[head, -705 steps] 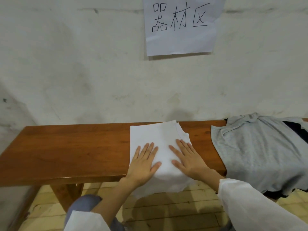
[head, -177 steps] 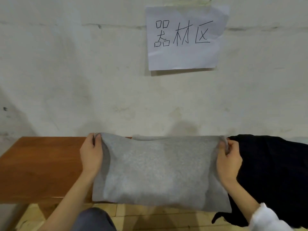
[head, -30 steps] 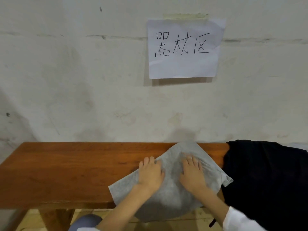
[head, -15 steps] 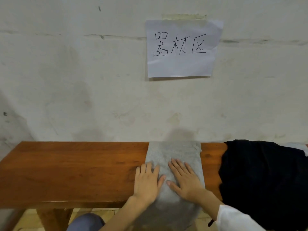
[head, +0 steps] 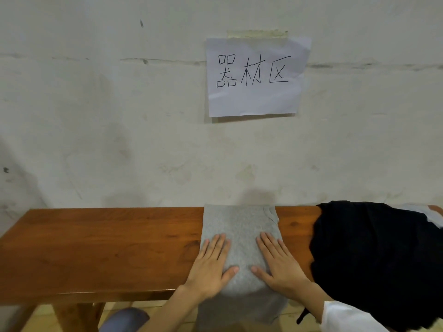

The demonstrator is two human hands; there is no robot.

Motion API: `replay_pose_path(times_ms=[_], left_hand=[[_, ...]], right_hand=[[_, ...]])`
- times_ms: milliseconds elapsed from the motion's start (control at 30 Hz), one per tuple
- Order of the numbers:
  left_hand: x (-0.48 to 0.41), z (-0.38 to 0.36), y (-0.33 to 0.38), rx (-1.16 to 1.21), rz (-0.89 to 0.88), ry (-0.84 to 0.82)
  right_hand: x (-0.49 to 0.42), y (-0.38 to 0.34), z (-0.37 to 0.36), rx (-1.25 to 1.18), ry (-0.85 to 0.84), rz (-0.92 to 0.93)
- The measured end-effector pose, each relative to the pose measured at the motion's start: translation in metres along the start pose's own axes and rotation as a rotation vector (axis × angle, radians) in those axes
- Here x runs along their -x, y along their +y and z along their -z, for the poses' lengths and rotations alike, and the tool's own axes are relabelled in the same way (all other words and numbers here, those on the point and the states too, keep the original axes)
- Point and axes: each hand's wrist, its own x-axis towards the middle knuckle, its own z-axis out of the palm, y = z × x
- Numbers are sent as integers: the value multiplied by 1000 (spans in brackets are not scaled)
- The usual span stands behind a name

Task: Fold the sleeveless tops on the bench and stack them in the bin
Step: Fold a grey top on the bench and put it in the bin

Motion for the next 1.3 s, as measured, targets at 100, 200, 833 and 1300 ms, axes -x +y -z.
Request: replay_pose_path(times_ms=[100,200,833,1300], left_hand=[[15,-4,-2,-28,75,-41],[28,-5,-2,-32,75,-129],[48,17,8,-137,46,-82],[58,61,-16,249,-5,-61]], right_hand=[[7,-7,-3,38,-27,8],[19,-12,-6,53,-49,-3],[38,-11,19,74,-101,72],[46,-20,59,-13,36,66]])
